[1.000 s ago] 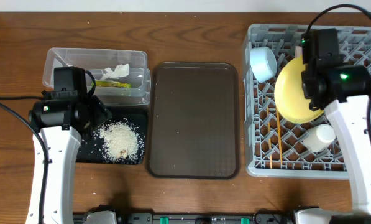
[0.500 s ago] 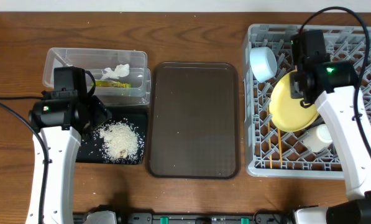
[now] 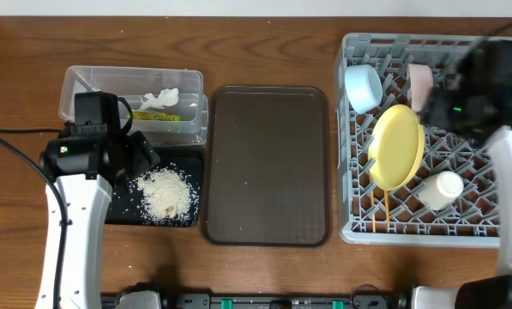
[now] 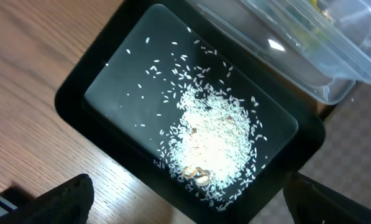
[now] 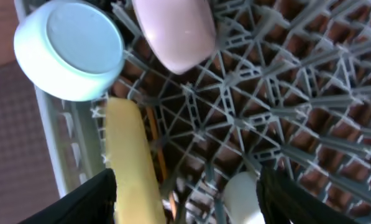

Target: Sort waste into correct bins and load items into the dishwasher rack

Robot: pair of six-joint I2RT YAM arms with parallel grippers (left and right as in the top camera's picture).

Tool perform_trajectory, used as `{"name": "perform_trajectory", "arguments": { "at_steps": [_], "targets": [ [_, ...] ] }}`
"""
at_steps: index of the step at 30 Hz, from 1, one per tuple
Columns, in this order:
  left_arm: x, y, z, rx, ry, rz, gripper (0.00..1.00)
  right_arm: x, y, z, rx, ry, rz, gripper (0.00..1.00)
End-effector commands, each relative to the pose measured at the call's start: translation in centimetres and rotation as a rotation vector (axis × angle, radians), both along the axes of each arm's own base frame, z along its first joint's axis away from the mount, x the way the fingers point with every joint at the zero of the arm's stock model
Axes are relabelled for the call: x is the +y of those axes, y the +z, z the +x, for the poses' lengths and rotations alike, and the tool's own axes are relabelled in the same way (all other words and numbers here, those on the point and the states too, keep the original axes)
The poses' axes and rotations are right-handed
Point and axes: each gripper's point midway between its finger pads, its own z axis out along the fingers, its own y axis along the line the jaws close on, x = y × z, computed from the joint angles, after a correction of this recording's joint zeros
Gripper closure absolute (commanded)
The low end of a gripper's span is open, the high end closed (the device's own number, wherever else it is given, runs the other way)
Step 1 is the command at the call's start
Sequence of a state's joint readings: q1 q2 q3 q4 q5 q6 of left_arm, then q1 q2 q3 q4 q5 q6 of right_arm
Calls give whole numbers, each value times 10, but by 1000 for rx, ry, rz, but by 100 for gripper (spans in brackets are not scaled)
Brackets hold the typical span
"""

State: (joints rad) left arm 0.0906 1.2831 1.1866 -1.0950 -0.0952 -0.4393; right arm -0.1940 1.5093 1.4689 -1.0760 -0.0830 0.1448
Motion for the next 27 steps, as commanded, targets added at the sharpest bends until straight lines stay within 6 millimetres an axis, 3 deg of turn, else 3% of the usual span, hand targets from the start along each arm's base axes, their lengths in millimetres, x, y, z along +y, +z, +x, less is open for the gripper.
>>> {"name": "perform_trajectory", "arguments": {
  "at_steps": [1, 6, 12, 16, 20, 23, 27],
  "targets": [
    [-16, 0, 2, 16, -159, -23, 1, 11, 7, -13, -17, 122, 127, 29],
    [-32, -4, -13, 85, -252, -57, 6, 13, -8, -44, 107, 162, 141, 39],
    [-43, -3, -35, 50, -315, -47, 8, 22, -33, -72, 171, 121, 159, 40],
    [-51, 2, -55, -85, -358, -28, 8, 19, -40, -90, 100, 65, 96, 35],
    [-54, 9, -73, -249, -316, -40, 0, 16, -31, -105, -33, 35, -13, 17],
    [-54, 12, -83, -349, -235, -74, 2, 20, -16, -113, -159, -3, -26, 1],
    [-53, 22, -89, -442, -171, -106, 2, 22, -4, -124, -265, -18, -37, 1]
  ]
}}
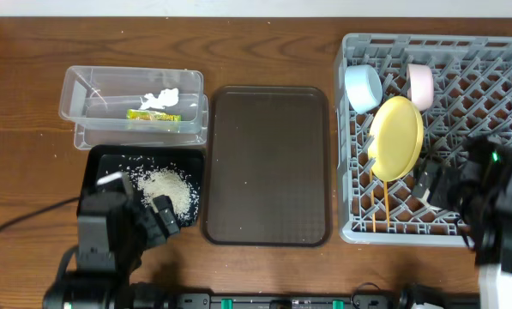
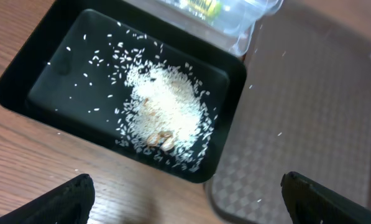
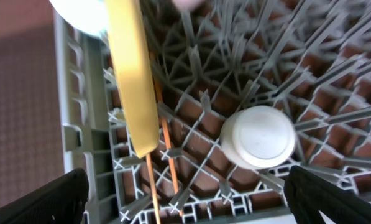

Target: Sort waste into correct bins and load items into the dishwasher rack

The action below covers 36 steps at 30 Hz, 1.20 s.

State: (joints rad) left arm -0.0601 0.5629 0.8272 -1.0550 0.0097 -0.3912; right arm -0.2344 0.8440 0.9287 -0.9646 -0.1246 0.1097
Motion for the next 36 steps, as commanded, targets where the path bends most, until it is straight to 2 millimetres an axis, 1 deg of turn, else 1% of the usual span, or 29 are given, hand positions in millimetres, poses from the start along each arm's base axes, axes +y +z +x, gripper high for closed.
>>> {"name": "perform_trajectory", "arguments": {
  "at_steps": [1, 6, 25, 27, 31, 34, 36],
  "targets": [
    [-1, 5, -3, -46, 60, -61, 2, 3, 2, -10, -41, -29, -1, 1],
    [-1, 6, -4, -52, 60, -61, 2, 4, 10, -15, -81, -29, -9, 1],
    [-1, 6, -4, -52, 60, -61, 2, 4, 8, -17, -69, -29, -8, 1],
    [-1, 6, -4, -52, 60, -61, 2, 2, 8, -16, -70, -34, -19, 1],
    [-1, 6, -4, -52, 60, -61, 2, 3, 26, 1, -190, -16, -40, 1],
    [-1, 6, -4, -52, 60, -61, 2, 8, 45, 14, -351, 14, -75, 1],
    [-1, 6, -4, -52, 60, -61, 2, 15, 55, 17, -472, 35, -98, 1]
  ]
}}
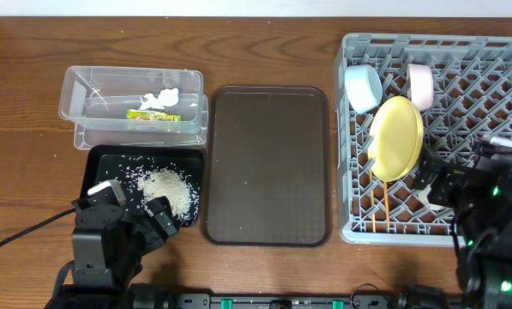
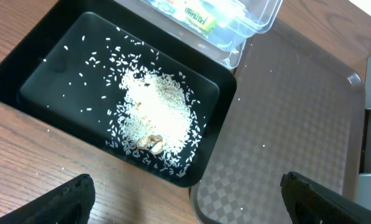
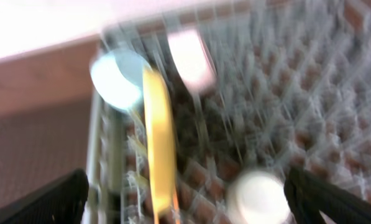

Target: Sort waste into correct bins and load items into the dishwasher rack

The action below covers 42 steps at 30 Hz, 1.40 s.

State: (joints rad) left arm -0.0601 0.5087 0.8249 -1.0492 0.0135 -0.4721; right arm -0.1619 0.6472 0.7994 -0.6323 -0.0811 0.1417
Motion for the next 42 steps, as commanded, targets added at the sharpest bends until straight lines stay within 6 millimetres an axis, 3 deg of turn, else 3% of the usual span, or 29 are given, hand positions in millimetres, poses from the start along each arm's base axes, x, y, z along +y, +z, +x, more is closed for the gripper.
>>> {"name": "perform_trajectory", "arguments": {
  "at_steps": [1, 11, 17, 20, 42],
  "targets": [
    [0, -3, -1, 6, 2, -2, 2, 11, 4, -4, -135, 27, -29, 1],
    [0, -3, -1, 6, 2, -2, 2, 28, -25, -18, -525, 82, -46, 1],
    [0, -3, -1, 6, 2, -1, 2, 32, -66, -13, -530, 111, -57, 1],
    [0, -3, -1, 6, 2, -1, 2, 42, -99, -13, -407, 185, -88, 1],
    [0, -3, -1, 6, 2, -2, 2, 42, -97, -13, -415, 187, -96, 1]
  ]
}}
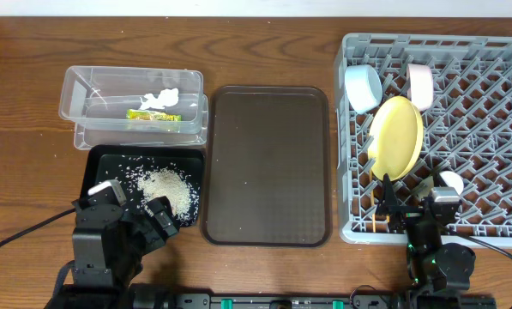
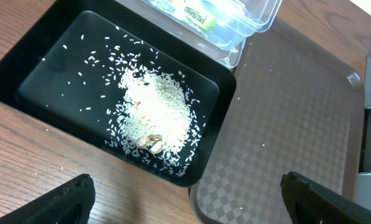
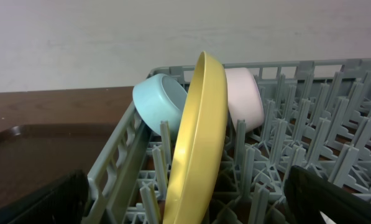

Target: Sort waste into correct bins and load items into the dishwasher rack

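Observation:
A grey dishwasher rack [image 1: 496, 129] holds a yellow plate [image 1: 395, 142] on edge, a blue bowl [image 1: 363, 87], a pink bowl [image 1: 420, 84] and a white cup [image 1: 449, 181]. The plate [image 3: 197, 137] fills the middle of the right wrist view. A black tray [image 1: 101, 163] holds loose rice [image 2: 157, 115]. Behind it, a clear bin [image 1: 84, 94] holds a wrapper [image 1: 153, 114] and crumpled paper. My left gripper [image 1: 135, 209] stands open at the black tray's front edge. My right gripper [image 1: 412, 204] stands open at the rack's front edge. Both hold nothing.
A brown serving tray [image 1: 268, 163] lies bare between the black tray and the rack. Orange sticks [image 1: 378, 215] stand in the rack's front left corner. Both arm bases sit at the table's front edge.
The right arm has drawn back and dropped to the rack's front edge; its camera now looks level across the rack. The left arm has not moved.
At first my left gripper hung over the black tray by the clear bin, and my right one over the back of the rack. Then both arms stood nearer the table's front. The left settled there, open; the right now sits low at the rack's front.

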Robot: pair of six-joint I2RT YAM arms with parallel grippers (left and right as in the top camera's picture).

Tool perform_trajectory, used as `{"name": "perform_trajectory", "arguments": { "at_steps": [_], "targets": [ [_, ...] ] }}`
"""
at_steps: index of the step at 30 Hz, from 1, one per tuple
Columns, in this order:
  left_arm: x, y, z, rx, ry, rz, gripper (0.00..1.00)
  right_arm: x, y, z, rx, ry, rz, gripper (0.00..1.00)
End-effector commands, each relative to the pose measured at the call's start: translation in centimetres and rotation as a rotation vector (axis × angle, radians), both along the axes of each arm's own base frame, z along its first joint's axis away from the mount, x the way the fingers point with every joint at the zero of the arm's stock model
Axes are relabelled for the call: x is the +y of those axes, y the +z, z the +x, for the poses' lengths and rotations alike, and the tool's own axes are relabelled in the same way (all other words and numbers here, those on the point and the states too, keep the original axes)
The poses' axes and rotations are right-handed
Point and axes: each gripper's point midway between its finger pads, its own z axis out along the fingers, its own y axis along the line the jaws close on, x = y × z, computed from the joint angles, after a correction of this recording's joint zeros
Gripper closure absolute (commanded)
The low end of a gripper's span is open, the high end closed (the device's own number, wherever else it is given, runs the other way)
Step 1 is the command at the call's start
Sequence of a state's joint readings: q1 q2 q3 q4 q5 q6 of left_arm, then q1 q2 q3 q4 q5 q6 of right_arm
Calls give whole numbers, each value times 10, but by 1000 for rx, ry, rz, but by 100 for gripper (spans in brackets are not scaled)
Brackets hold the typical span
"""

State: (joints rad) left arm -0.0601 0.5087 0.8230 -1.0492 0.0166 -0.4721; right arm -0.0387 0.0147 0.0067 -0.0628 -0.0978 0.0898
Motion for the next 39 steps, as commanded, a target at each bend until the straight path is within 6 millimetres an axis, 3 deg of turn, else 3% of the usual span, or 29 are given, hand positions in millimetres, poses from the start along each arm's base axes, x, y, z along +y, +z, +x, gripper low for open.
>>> {"name": "perform_trajectory", "arguments": {
  "at_steps": [1, 14, 19, 22, 30, 39],
  "targets": [
    [0, -2, 0, 4, 4, 1, 2, 7, 1, -1, -6, 32, -16, 1],
    [0, -2, -1, 6, 3, 2, 2, 7, 1, -1, -6, 32, -16, 1],
    [16, 0, -2, -41, 12, 99, 2, 7, 1, -1, -6, 32, -16, 1],
    [18, -1, 6, -150, -24, 160, 2, 7, 1, -1, -6, 32, -15, 1],
    [18, -33, 33, -396, -34, 204, 2, 7, 1, -1, -6, 32, -16, 1],
    [15, -29, 68, -692, -82, 328, 2, 7, 1, -1, -6, 32, -16, 1]
  ]
}}
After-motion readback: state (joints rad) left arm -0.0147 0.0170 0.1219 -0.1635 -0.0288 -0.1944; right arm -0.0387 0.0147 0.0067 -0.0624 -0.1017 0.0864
